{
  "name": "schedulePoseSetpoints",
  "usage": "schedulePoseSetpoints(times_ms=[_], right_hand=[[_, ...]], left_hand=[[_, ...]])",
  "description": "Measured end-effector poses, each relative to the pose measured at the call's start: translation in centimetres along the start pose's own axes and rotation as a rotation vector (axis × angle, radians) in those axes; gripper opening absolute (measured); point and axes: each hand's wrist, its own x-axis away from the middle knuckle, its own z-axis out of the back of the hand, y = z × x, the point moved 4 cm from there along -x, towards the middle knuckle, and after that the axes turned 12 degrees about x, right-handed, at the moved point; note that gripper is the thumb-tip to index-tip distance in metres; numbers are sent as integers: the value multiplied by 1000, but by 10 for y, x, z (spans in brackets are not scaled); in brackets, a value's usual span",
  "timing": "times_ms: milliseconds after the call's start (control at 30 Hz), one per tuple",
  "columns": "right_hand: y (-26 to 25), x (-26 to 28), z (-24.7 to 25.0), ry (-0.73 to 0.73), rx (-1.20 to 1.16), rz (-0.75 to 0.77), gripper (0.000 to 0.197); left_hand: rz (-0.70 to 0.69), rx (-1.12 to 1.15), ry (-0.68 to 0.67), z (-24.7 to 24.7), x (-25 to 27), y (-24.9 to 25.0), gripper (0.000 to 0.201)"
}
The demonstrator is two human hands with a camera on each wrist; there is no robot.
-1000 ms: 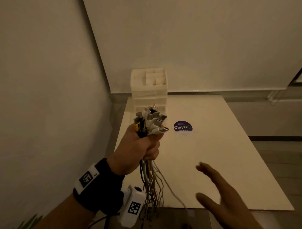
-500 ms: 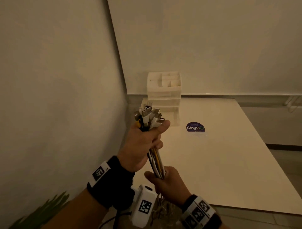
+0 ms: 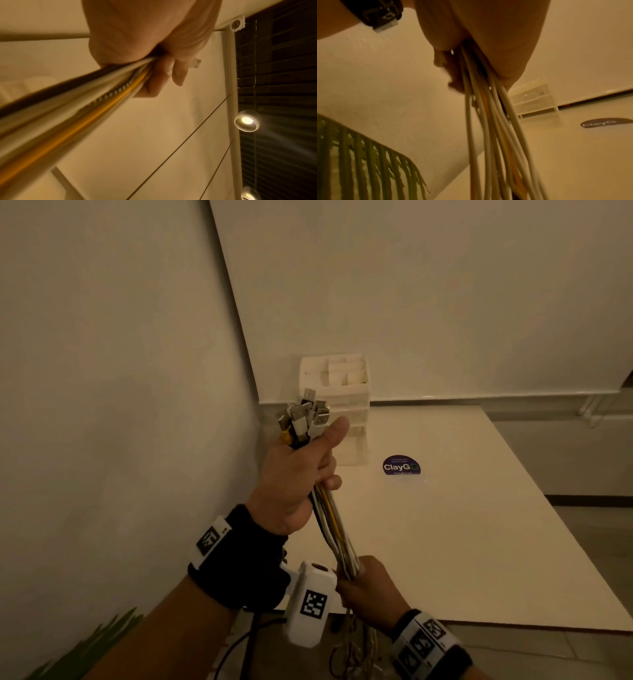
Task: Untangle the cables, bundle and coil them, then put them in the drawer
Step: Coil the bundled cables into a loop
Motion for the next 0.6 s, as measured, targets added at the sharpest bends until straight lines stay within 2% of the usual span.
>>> schedulePoseSetpoints(times_ms=[67, 133, 433, 533, 600], right_hand=[[5, -3, 4, 86, 16, 7, 52], [10, -4, 5, 112, -18, -5, 54], [36, 5, -12, 4, 44, -91, 55], [37, 17, 0, 22, 153, -46, 56], [34, 28, 15, 36, 308, 107, 39]], left_hand=[[-9, 26, -16, -4, -1, 3, 42], [-24, 50, -55, -9, -2, 11, 44], [-73, 22, -18, 3, 3, 47, 38], [-44, -152, -52, 16, 5, 52, 38], [18, -397, -38, 37, 1, 50, 35]])
